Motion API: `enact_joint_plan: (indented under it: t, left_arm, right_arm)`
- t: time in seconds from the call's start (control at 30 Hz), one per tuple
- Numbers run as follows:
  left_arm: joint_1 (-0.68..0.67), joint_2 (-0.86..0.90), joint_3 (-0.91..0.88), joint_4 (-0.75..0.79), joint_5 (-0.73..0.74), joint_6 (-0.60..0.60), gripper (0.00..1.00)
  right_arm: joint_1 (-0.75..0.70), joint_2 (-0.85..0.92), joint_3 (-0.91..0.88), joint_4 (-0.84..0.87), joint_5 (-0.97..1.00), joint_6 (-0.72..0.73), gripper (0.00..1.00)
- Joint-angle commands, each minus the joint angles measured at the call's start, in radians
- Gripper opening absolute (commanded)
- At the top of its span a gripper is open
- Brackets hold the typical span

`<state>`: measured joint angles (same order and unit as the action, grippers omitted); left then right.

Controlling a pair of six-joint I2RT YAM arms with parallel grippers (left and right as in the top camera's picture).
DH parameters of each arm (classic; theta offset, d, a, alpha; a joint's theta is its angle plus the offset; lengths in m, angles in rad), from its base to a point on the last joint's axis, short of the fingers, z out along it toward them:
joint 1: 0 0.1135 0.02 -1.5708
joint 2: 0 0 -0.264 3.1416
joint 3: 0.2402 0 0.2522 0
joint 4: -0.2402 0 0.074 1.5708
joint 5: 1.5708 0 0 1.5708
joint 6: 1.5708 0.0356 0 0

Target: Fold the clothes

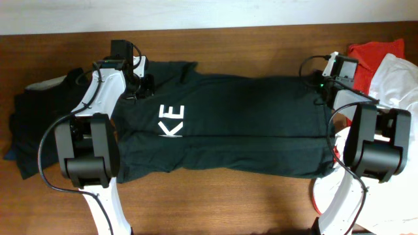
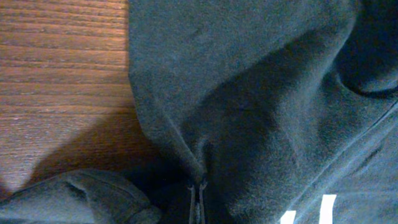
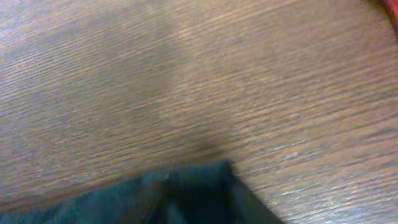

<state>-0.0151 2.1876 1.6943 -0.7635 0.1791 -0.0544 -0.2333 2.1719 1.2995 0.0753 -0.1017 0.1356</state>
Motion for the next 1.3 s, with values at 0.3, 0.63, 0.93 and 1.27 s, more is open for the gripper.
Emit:
enact_joint_plan:
  t: [0.3,0.63,0.93,1.27]
  left_arm:
    - [0.074,-0.209,0.042,-0.064,0.060,-0.013,0.01]
    - [0.077,-0.269,0.032,-0.612,-0.027,-0.013,0.00]
    - [0.077,-0.269,-0.252,-0.663,-0.066,-0.013,0.01]
    - [0.077,-0.270,-0.259,-0.686,-0.121,-0.013,0.36]
  right_arm:
    - [-0.031,-0.288,0.121,-0.557,0.008,0.003,0.04]
    - [-0.129,-0.464,0.116,-1.273,0.196,-0.001,0.04]
    - [-0.127,-0.464,0.040,-1.352,0.196,-0.001,0.04]
    - [-0.128,-0.464,-0.050,-1.349,0.219,0.000,0.64]
